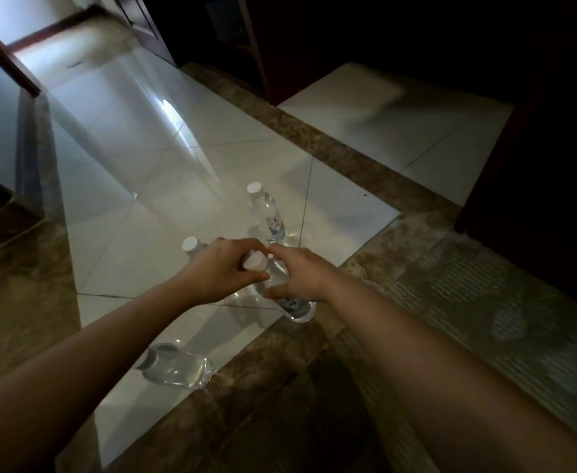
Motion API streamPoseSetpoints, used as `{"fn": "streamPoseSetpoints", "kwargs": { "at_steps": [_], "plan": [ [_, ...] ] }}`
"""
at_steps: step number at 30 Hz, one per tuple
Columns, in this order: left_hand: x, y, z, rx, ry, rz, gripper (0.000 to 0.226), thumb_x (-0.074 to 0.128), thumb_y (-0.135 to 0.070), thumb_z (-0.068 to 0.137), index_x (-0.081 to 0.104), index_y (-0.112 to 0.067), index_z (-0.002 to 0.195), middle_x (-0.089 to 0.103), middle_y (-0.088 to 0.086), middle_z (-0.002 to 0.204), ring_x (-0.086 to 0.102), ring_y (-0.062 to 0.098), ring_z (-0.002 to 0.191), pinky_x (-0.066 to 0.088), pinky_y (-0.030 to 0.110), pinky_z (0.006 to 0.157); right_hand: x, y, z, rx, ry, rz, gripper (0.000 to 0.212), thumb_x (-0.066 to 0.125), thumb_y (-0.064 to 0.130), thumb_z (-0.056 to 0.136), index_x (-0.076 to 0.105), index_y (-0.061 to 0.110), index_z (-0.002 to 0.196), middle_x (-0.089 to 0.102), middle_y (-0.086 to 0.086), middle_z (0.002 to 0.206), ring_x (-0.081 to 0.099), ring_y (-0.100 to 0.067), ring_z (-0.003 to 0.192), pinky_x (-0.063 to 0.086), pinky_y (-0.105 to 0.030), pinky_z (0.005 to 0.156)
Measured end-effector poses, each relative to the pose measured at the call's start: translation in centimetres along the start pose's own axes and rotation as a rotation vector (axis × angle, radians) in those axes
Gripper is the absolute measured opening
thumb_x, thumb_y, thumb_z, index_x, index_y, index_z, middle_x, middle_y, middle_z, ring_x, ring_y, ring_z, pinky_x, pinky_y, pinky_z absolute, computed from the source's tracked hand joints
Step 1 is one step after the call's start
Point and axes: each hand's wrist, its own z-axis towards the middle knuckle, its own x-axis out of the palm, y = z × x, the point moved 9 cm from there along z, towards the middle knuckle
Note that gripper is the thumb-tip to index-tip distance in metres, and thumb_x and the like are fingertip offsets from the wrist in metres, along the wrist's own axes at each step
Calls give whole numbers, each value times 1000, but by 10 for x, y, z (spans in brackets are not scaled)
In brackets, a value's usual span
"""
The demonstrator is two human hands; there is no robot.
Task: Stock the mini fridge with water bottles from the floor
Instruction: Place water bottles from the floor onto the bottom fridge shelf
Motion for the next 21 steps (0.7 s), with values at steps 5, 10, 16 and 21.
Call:
{"fn": "streamPoseSetpoints", "kwargs": {
  "at_steps": [5, 10, 16, 21],
  "plan": [
    [-19, -49, 23, 30, -56, -67, 18, 69, -26, 81, 61, -26, 97, 59, -15, 70, 59, -2, 67, 42, 12, 63, -48, -33, -34, 69, -36, -11, 71, 76, 35, 74, 41, 27, 134, 54, -3, 133, 54, -24, 117, 47, -38, 94],
    [-27, -127, 61, 197, -43, -46, 19, 69, -26, 81, 63, -23, 98, 64, -10, 80, 61, 0, 73, 45, 10, 62, -104, -67, -80, 113, -214, 9, 61, 73, 43, 74, 46, 24, 125, 59, -2, 124, 57, -21, 110, 50, -39, 90],
    [-23, -230, 104, 385, -111, -154, 20, 74, -24, 77, 65, -19, 94, 69, -5, 89, 65, 10, 83, 54, 35, 77, -176, -119, -159, 235, -441, 45, 66, 78, 35, 71, 49, 22, 128, 62, 1, 120, 60, -17, 108, 49, -34, 92],
    [4, -315, 134, 499, -29, -353, 24, 75, -22, 76, 60, -20, 95, 72, 0, 83, 69, 15, 80, 54, 45, 79, -219, -166, -236, 362, -641, 66, 60, 72, 52, 65, 52, 29, 117, 67, 3, 111, 64, -17, 103, 53, -43, 88]
  ]
}}
